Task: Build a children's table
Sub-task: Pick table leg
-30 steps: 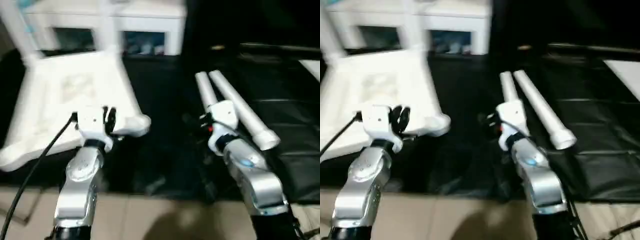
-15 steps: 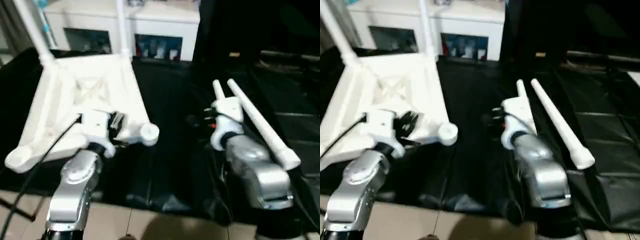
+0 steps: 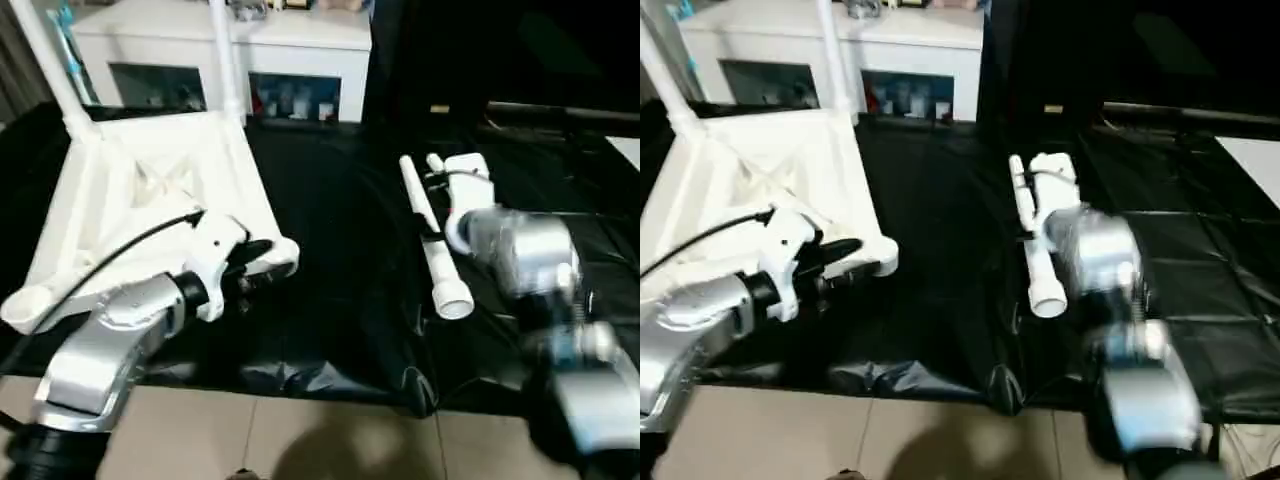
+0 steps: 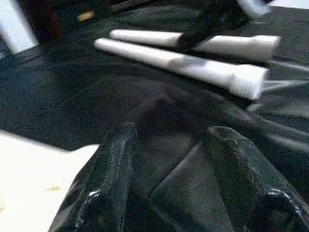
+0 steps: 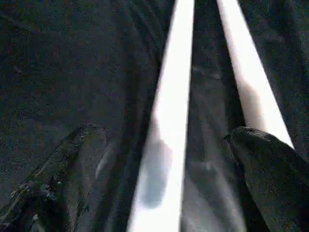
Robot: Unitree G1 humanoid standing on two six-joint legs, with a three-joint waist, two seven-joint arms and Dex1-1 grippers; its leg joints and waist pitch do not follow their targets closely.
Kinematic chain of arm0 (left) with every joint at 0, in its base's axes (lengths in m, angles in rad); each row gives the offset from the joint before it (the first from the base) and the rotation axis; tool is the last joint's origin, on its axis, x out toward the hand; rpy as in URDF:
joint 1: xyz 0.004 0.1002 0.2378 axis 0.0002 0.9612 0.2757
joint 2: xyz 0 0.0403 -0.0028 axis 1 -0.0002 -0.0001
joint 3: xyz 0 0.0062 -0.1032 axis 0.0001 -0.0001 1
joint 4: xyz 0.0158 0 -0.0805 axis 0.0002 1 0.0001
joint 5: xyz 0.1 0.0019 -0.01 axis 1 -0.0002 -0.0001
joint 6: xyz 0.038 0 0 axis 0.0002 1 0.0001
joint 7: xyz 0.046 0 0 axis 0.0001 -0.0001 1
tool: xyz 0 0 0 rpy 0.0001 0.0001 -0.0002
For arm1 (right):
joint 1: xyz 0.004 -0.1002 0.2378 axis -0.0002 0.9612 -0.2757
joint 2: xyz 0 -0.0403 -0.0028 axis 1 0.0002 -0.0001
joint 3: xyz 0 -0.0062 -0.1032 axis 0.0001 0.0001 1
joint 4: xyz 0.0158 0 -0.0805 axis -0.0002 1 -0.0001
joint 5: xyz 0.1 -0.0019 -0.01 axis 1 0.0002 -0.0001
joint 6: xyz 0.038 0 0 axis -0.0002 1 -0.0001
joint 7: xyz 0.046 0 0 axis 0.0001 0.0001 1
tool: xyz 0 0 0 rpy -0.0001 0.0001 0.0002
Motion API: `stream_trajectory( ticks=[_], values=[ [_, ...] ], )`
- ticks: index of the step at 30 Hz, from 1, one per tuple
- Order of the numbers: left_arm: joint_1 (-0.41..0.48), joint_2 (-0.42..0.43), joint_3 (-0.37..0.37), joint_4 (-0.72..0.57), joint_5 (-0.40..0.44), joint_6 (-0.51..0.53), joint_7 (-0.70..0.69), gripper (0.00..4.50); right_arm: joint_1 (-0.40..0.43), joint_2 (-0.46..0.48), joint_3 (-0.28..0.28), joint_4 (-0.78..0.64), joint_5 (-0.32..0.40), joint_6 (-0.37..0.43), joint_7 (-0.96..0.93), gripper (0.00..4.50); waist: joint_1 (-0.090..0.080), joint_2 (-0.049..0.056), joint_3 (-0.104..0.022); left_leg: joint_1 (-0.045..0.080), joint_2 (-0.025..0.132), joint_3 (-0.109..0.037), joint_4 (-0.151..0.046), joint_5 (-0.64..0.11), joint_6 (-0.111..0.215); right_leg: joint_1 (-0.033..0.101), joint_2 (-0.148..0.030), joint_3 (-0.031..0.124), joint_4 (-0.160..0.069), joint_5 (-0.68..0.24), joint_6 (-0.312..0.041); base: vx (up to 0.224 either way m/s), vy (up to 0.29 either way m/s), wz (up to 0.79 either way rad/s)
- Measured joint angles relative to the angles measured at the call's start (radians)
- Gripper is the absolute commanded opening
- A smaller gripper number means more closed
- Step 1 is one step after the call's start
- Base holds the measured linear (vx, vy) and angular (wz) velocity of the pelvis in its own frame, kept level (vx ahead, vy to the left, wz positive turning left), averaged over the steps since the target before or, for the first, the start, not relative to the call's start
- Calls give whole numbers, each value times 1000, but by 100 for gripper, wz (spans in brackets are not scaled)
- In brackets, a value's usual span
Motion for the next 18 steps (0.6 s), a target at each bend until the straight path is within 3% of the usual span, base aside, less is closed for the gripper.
stream_trajectory(
  ticks=[2, 3, 6, 7, 9, 13, 18],
  values=[
    [0, 2, -1, -14, -7, -6, -18, 290, -7, -5, -1, 47, 0, -1, 10, 450, 1, -2, 0, 0, 6, 9, -1, 0, 0, -2, 1, 0, 1, -2, 3, 0, 0, 0],
    [0, 3, -1, -22, -16, -6, -21, 315, -12, -5, -2, 81, 1, -2, 18, 450, 1, -2, 0, -1, 10, 15, -1, 0, 0, -4, 1, 0, 1, -3, 4, 0, 0, 0],
    [0, 7, -2, -44, -26, -3, -27, 328, -30, -5, -11, 164, 1, -3, 43, 450, 2, -3, 0, -10, 14, 23, -1, 4, 0, -15, 1, 1, 3, -4, 3, 0, 0, 0],
    [0, 10, -2, -51, -27, 0, -32, 331, -34, -6, -12, 184, 2, -3, 54, 423, 2, -4, 1, -13, 15, 24, -1, 6, 1, -18, 2, 2, 3, -4, 3, 0, 0, 0],
    [1, 21, -4, -68, -33, 18, -41, 369, -39, -7, -17, 237, 10, -1, 83, 411, 3, -7, 1, -14, 19, 28, -2, 10, 4, -19, 3, 1, 3, -5, 1, 0, 0, 0],
    [2, 42, -3, -107, -55, 44, -57, 389, -58, -7, -35, 325, 24, -7, 105, 376, 9, -10, 3, -13, 23, 39, -1, 10, 4, -19, 1, 2, 4, -6, 0, 0, 0, 0],
    [2, 59, -2, -125, -76, 53, -77, 426, -101, -13, -36, 401, 23, -35, 127, 329, 11, -13, 4, -12, 24, 41, -1, 10, 4, -19, 1, 2, 5, -5, 0, 0, 0, 0]
  ],
)
